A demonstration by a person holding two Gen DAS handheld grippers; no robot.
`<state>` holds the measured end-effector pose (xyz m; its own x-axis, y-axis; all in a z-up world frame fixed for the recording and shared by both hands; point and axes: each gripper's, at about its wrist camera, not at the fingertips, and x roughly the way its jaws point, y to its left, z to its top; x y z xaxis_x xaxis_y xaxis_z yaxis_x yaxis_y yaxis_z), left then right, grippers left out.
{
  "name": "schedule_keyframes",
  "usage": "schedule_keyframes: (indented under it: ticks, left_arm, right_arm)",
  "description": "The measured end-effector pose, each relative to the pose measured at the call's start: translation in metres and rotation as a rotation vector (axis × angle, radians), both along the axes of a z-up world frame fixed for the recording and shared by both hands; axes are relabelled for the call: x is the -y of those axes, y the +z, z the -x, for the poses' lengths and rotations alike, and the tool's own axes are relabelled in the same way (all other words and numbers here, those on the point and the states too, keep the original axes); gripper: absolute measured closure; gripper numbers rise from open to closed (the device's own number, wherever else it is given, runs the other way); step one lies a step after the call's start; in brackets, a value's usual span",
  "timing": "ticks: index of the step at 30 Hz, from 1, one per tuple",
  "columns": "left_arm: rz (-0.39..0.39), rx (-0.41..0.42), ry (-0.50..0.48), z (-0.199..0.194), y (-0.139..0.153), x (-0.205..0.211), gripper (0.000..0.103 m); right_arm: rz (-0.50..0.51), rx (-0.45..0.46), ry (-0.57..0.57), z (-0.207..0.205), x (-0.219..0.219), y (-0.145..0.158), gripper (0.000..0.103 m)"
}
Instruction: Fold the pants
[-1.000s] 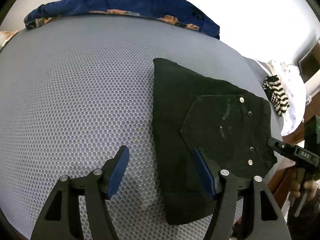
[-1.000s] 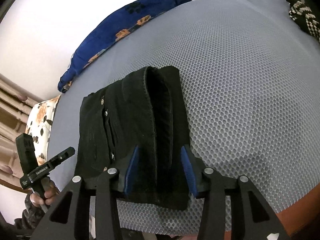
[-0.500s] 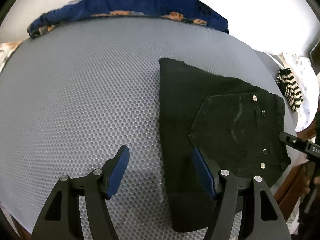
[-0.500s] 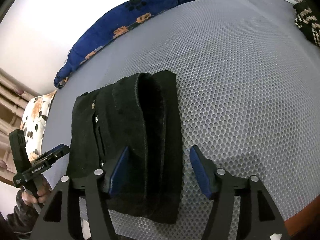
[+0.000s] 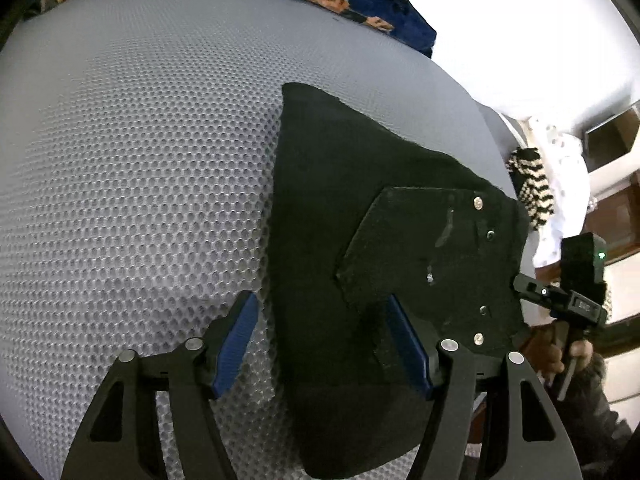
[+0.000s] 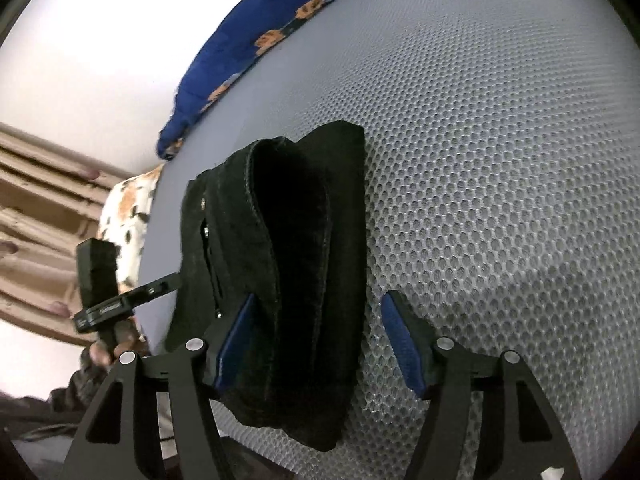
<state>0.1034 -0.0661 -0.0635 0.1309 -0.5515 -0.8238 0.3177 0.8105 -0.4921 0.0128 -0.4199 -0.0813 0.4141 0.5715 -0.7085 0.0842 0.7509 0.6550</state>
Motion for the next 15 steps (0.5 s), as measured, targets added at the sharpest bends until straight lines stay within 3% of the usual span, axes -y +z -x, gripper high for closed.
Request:
schedule_keyframes:
  ticks: [9, 12, 15]
  left_arm:
    - [0.032, 0.035, -0.035, -0.016, -0.001, 0.026, 0.037]
    - [0.015, 0.064, -0.013, -0.019, -0.002, 0.036, 0.043]
    - [-0.051, 0.101, 0.007, -0.018, 0.003, 0.045, 0.061]
  right_arm:
    - [-0.17, 0.051, 0.058, -0.015, 0.007, -0.017, 0.055]
    - [-0.169, 0.052, 0.026, -0.019, 0.005, -0.02, 0.065]
    - [-0.141, 0.058, -0.018, -0.017, -0.002, -0.012, 0.073]
